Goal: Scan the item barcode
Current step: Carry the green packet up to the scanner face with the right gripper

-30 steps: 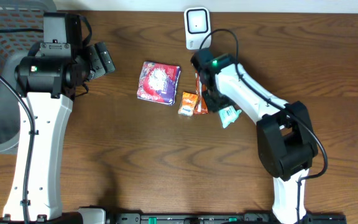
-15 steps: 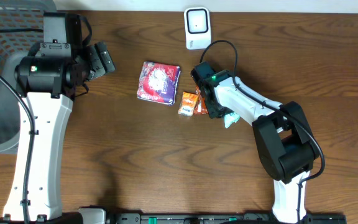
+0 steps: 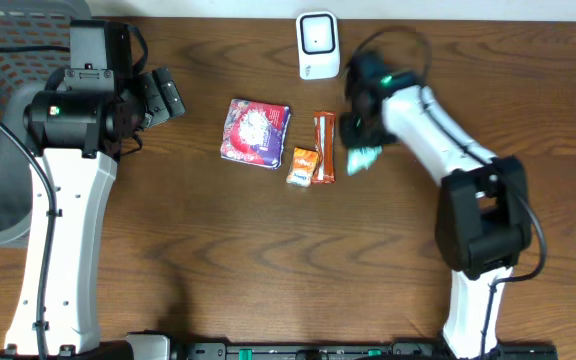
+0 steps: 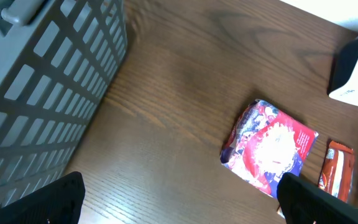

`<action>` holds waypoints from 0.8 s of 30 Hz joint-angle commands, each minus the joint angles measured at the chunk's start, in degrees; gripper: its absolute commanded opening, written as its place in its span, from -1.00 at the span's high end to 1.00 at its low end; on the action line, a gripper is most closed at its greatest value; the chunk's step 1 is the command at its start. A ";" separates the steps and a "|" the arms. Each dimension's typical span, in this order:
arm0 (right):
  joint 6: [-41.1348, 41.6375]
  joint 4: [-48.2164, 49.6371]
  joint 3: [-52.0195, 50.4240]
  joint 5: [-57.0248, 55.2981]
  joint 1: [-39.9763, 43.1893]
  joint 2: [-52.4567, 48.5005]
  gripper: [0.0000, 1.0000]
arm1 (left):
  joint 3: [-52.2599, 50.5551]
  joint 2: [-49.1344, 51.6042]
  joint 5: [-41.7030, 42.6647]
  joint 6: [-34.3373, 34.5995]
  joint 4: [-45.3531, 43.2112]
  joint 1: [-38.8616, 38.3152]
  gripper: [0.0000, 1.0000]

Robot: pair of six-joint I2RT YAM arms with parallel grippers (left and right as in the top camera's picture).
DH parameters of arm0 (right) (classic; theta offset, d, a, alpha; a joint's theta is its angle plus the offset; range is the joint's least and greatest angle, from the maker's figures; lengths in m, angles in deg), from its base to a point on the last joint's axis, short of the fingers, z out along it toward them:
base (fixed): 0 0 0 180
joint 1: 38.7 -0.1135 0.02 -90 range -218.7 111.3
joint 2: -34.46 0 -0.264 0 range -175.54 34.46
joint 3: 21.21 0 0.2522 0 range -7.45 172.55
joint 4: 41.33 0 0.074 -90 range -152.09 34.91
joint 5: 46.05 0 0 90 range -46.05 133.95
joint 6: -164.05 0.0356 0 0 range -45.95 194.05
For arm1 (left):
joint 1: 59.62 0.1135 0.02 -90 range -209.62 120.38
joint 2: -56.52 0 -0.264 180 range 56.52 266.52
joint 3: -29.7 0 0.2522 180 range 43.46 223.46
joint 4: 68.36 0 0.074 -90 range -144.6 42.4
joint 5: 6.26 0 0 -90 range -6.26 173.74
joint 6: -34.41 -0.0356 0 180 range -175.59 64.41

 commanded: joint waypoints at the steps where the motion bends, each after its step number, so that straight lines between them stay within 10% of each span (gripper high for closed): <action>1: -0.20 4.22 3.69 15.15 3.58 0.17 0.88 | -0.52 0.33 -0.72 0.76 0.17 0.04 -0.96; 17: 17.70 48.17 3.78 12.09 1.60 -1.90 0.98 | -0.52 0.33 -0.72 0.74 0.15 0.04 -0.96; 24: 18.10 52.61 6.97 7.56 0.92 -7.74 0.93 | -0.52 0.33 -0.72 0.74 0.17 0.04 -0.96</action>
